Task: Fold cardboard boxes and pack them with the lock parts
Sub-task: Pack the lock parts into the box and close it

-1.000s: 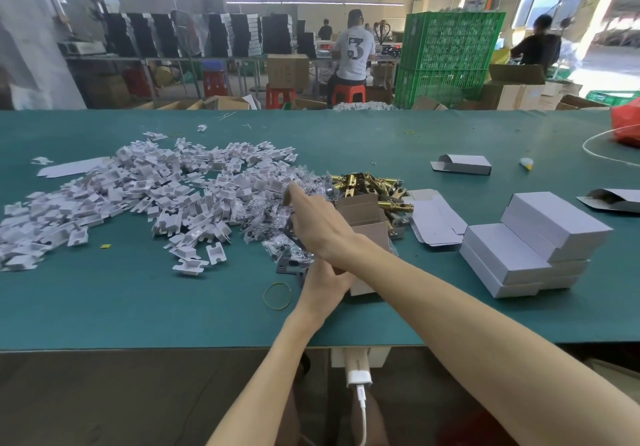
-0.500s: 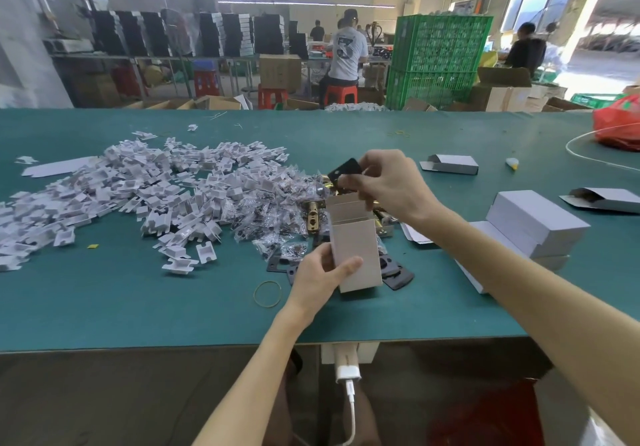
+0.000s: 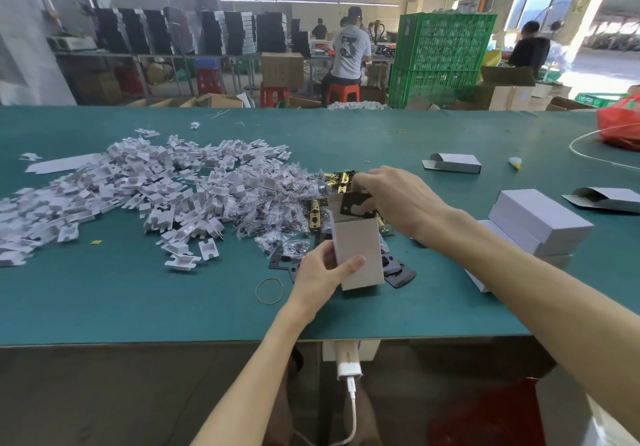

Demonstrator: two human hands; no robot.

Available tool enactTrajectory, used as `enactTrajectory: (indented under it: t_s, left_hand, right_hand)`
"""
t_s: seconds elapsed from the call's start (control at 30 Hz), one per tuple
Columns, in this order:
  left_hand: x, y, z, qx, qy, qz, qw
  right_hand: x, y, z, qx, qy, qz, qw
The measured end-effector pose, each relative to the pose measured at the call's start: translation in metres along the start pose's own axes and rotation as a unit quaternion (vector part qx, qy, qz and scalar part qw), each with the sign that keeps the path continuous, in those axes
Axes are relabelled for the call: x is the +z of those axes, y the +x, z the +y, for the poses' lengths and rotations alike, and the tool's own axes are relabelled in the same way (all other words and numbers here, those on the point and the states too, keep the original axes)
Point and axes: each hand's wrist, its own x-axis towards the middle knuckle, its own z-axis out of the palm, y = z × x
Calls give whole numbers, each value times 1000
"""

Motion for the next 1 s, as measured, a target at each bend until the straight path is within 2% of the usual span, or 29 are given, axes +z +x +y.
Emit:
enactTrajectory:
  t_s: [0.13, 0.47, 0.63, 1.0]
  left_hand:
    - [0, 1, 0, -2, -1, 2, 1000]
    - [0, -1, 1, -4, -8, -4, 1000]
    - [-1, 0, 1, 0, 7, -25, 1000]
    - [-2, 0, 1, -8, 27, -21, 999]
  right_hand:
    - [7, -1, -1, -6, -15, 3, 1000]
    - [23, 4, -8, 8, -77, -129, 989]
    - [27, 1, -14, 12, -37, -184, 982]
    - [4, -2, -23, 35, -23, -183, 982]
